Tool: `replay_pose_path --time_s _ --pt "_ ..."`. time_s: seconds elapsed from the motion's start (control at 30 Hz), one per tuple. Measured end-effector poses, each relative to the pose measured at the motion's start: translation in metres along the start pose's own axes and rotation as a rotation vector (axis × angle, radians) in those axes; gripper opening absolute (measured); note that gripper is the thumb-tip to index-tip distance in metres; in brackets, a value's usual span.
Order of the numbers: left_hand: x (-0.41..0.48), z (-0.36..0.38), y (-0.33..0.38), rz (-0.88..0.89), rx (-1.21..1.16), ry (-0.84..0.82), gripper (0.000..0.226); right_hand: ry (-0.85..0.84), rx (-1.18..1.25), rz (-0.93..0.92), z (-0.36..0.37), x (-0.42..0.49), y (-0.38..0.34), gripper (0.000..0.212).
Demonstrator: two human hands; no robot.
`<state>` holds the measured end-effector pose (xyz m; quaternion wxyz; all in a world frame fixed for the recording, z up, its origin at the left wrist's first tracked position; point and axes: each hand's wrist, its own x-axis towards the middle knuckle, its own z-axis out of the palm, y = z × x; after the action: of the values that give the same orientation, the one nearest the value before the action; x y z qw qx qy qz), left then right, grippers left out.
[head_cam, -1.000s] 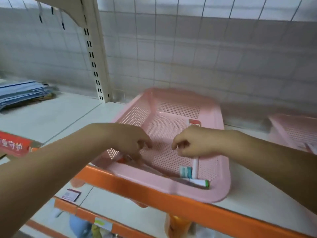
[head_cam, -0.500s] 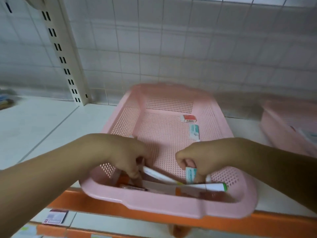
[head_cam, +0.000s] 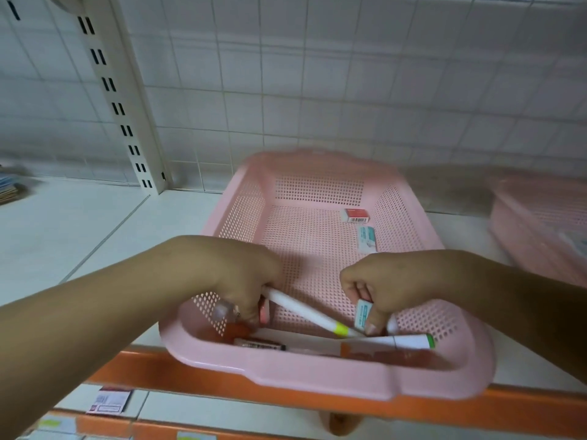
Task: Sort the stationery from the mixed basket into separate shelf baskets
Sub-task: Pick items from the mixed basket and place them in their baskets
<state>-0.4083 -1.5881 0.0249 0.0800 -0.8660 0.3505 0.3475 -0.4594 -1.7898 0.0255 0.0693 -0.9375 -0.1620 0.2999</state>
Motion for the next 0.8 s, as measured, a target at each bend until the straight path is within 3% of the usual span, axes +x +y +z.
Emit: replay_pose_path --time_s 0.17,0.27,0.4,0.47,0.63,0.8 --pt "-0.010 0.001 0.002 0.014 -0.231 0.227 0.021 0.072 0.189 -0.049 -0.001 0.001 0.000 0.037" --pt "-0.013 -0.002 0.009 0.018 -0.273 0.420 0.022 0.253 0.480 -0.074 -0.003 0.002 -0.001 0.033" --pt "-0.024 -0.008 0.009 0.011 -0.408 0.607 0.048 0.488 0.800 -0.121 -0.013 -0.009 -0.007 0.025" --pt "-0.030 -0.013 0.009 0.034 -0.484 0.659 0.047 0.574 0.873 -0.159 -0.016 -0.016 -0.011 0.021" --pt "-0.047 -0.021 0.018 0.201 -0.831 0.725 0.003 0.699 1.084 -0.256 -0.015 -0.034 -0.024 0.025" --pt "-0.061 -0.019 0.029 0.308 -0.925 0.709 0.020 0.721 1.279 -0.291 -0.011 -0.051 -0.032 0.025"
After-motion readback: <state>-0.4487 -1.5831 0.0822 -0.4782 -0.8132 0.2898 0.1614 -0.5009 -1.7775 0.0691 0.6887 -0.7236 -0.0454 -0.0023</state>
